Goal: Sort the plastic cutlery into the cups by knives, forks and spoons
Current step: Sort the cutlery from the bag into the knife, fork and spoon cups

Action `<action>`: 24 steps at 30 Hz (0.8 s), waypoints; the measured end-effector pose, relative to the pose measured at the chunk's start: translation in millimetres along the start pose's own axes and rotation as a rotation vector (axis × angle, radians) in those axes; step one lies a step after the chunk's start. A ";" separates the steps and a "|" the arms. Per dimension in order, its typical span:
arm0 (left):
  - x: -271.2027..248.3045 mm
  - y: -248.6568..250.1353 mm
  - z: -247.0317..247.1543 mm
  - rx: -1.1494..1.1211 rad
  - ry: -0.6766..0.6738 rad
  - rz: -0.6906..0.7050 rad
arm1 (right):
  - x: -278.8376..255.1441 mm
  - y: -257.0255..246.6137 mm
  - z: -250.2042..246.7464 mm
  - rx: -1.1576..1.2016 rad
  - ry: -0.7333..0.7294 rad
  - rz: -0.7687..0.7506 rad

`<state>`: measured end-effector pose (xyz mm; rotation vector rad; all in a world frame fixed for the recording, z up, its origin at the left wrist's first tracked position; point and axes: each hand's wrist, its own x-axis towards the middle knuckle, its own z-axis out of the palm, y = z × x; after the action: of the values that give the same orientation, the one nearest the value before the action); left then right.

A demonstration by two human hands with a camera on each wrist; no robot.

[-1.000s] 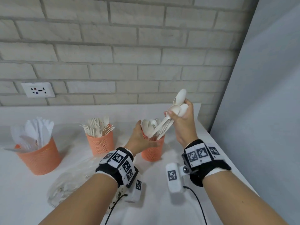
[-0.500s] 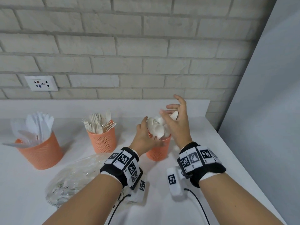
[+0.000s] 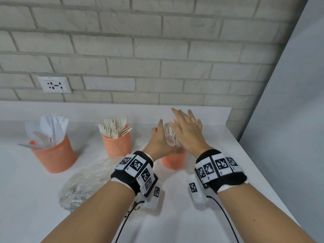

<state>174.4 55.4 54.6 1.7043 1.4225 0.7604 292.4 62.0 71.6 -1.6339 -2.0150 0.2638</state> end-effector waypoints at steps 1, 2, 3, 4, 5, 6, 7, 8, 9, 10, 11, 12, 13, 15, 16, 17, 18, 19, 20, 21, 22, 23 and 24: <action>-5.6 5.4 -8.5 0.004 0.016 0.037 | -0.6 -5.1 -2.6 0.043 0.086 -0.028; -13.3 10.8 -20.0 0.004 0.052 0.080 | -2.4 -11.9 -4.8 0.074 0.168 -0.064; -19.4 17.5 -32.0 0.007 0.100 0.126 | -3.8 -16.6 -8.1 0.096 0.231 -0.098; -28.1 20.0 -46.9 0.006 0.157 0.153 | -5.9 -24.3 -9.0 0.125 0.257 -0.137; -37.3 20.3 -62.3 0.004 0.200 0.176 | -7.8 -32.7 -8.9 0.167 0.256 -0.177; -46.7 18.5 -77.5 0.008 0.222 0.186 | -10.2 -41.6 -7.3 0.217 0.232 -0.220; -55.2 12.6 -91.5 0.024 0.228 0.170 | -12.9 -51.3 -4.9 0.269 0.193 -0.266; -63.4 5.6 -103.5 0.065 0.231 0.141 | -16.0 -61.7 -1.2 0.316 0.141 -0.312; -70.7 -4.5 -113.8 0.127 0.227 0.091 | -19.7 -71.9 4.5 0.349 0.073 -0.349; -77.5 -14.9 -122.5 0.191 0.202 0.026 | -24.5 -82.2 10.7 0.369 -0.013 -0.378; -84.3 -25.2 -128.8 0.263 0.159 -0.048 | -29.9 -92.1 18.7 0.373 -0.112 -0.398; -91.2 -36.1 -132.8 0.345 0.105 -0.127 | -35.1 -100.4 28.0 0.364 -0.209 -0.414; -96.6 -47.3 -134.8 0.437 0.054 -0.201 | -39.7 -107.8 38.0 0.346 -0.293 -0.432; -101.4 -71.6 -135.7 0.602 -0.001 -0.297 | -46.8 -117.5 59.5 0.295 -0.426 -0.434; -104.2 -82.5 -137.1 0.650 -0.012 -0.327 | -48.9 -121.5 69.9 0.261 -0.483 -0.404; -106.5 -91.7 -137.8 0.679 -0.033 -0.347 | -49.9 -122.7 79.1 0.209 -0.534 -0.369; -109.4 -98.6 -137.8 0.695 -0.058 -0.359 | -51.0 -122.9 87.5 0.113 -0.588 -0.344; -112.3 -104.6 -138.1 0.703 -0.087 -0.373 | -53.2 -123.6 93.4 -0.008 -0.647 -0.323; -115.1 -108.7 -137.4 0.707 -0.120 -0.382 | -56.2 -124.3 96.5 -0.141 -0.697 -0.315; -118.1 -111.3 -135.8 0.715 -0.147 -0.391 | -59.4 -126.1 97.3 -0.252 -0.734 -0.315; -120.7 -113.9 -134.5 0.710 -0.170 -0.412 | -62.0 -128.9 96.3 -0.301 -0.762 -0.299; -123.0 -115.7 -132.8 0.677 -0.189 -0.434 | -64.2 -132.0 94.9 -0.321 -0.786 -0.280; -124.7 -117.8 -131.8 0.631 -0.208 -0.457 | -65.1 -134.6 94.0 -0.346 -0.808 -0.272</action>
<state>-20.8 -33.6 27.0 1.7231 1.9253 -0.1356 138.4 -17.4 37.0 -1.5578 -2.9997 0.5684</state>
